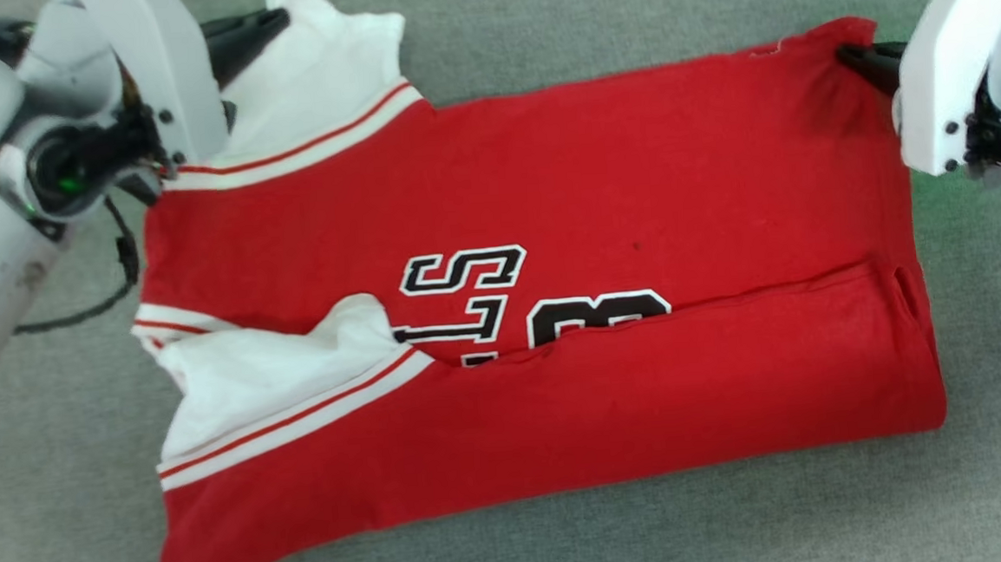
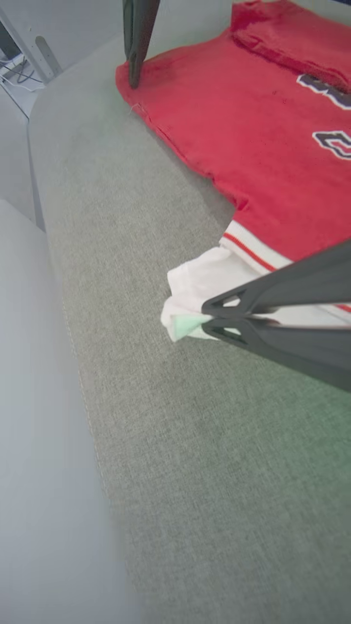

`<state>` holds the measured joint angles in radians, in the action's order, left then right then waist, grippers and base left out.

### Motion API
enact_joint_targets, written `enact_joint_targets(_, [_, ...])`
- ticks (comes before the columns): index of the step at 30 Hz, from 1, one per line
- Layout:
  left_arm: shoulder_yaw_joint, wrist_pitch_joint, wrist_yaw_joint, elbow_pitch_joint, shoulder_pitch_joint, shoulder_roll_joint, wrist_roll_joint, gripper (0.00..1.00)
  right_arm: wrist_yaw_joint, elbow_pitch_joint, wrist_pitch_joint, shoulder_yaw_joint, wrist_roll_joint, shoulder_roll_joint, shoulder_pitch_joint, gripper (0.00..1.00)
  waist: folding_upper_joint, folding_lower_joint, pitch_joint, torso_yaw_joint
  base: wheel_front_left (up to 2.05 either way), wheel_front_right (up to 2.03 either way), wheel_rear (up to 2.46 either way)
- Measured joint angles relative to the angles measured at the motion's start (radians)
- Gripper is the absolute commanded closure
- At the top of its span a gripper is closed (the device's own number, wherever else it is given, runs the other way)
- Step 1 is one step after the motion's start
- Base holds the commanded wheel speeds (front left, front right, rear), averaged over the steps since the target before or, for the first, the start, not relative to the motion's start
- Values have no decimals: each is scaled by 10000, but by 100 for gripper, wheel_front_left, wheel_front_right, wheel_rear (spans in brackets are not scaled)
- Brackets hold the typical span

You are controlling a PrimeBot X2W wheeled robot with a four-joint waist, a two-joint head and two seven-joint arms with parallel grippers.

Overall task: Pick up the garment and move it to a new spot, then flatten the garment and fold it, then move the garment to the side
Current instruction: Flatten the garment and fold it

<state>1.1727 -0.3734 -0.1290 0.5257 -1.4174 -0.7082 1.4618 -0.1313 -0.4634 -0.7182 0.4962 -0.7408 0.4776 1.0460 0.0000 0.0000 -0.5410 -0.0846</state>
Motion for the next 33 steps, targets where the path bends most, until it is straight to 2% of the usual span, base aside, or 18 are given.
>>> enact_joint_targets(4, [33, 755, 0, -811, 377, -186, 174, 100, 0, 464, 633, 261, -368, 500, -349, 100, 0, 0, 400, 242, 0, 0, 0])
enact_joint_targets(8, [33, 1607, -2, -2004, 1041, -640, 428, 100, 0, 1231, 955, 623, -765, 1131, -1150, 100, 0, 0, 879, 517, 0, 0, 0])
enact_joint_targets(13, [234, 2773, -2, -3730, 2116, -1607, 368, 100, 0, 2243, 1267, 610, -1174, 2105, -2367, 100, 0, 0, 1497, 892, 0, 0, 0])
enact_joint_targets(20, [558, 4362, -2, -5705, 3488, -2834, 13, 100, 2, 3618, 1409, -165, -1400, 3012, -4485, 100, 0, 0, 2143, 1499, 0, 0, 0])
enact_joint_targets(27, [788, 5785, 0, -6847, 4963, -3691, -362, 100, 2, 4903, 1229, -1524, -1384, 3225, -6691, 100, 0, 0, 2480, 1976, 0, 0, 0])
enact_joint_targets(33, [796, 6286, -2, -7064, 6175, -3952, -619, 100, 2, 5783, 594, -2696, -1181, 3043, -8360, 100, 0, 0, 2433, 2149, 0, 0, 0])
